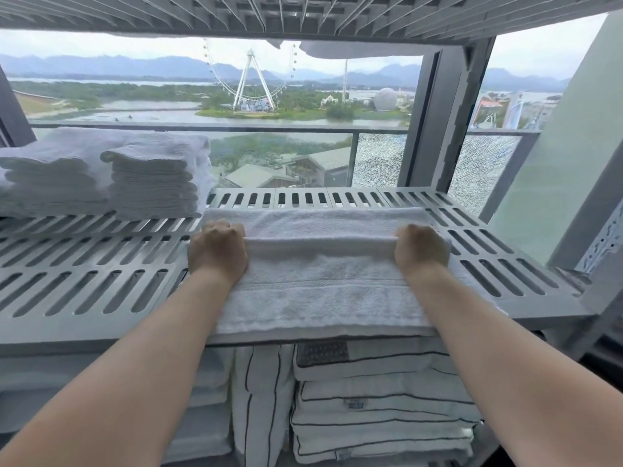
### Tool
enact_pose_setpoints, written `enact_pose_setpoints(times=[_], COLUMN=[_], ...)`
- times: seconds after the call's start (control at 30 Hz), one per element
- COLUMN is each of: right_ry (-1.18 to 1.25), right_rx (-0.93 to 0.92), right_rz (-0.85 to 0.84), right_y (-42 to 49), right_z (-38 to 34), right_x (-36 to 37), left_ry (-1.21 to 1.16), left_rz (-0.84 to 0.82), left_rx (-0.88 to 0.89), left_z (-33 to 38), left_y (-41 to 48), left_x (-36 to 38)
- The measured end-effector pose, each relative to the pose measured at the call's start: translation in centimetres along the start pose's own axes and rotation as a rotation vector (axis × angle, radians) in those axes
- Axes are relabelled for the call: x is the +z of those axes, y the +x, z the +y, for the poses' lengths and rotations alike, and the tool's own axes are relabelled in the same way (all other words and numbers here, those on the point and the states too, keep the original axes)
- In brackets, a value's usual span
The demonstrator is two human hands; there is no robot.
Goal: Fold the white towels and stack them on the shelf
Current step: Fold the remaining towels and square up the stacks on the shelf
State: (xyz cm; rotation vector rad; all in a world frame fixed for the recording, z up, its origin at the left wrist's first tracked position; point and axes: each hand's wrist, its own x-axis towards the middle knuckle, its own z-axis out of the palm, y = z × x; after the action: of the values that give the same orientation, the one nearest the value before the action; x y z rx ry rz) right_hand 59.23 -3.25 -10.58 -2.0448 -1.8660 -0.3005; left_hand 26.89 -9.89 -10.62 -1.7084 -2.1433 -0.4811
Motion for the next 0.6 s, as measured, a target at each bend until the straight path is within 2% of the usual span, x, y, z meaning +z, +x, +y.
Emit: enact_pose_setpoints(times=[0.3, 0.4, 0.6], right_ry=[0.025, 0.06, 0.073], right_rx=[-0.033, -0.108, -0.047], right_rz=[-0.1, -0.092, -0.1], right_y=[-0.8, -1.4, -1.8], right_z=[1.0, 1.1, 2.5], right_x=[-0.9, -0.9, -2.2], left_ry=[-0.017, -0.007, 0.002], left_rz=[-0.198, -0.182, -0.189], left_rx=[-0.061, 0.008, 0.074], left_z=[1.0, 1.8, 1.6], left_y=[-0.7, -1.7, -3.3], left_x=[-1.6, -1.9, -2.9])
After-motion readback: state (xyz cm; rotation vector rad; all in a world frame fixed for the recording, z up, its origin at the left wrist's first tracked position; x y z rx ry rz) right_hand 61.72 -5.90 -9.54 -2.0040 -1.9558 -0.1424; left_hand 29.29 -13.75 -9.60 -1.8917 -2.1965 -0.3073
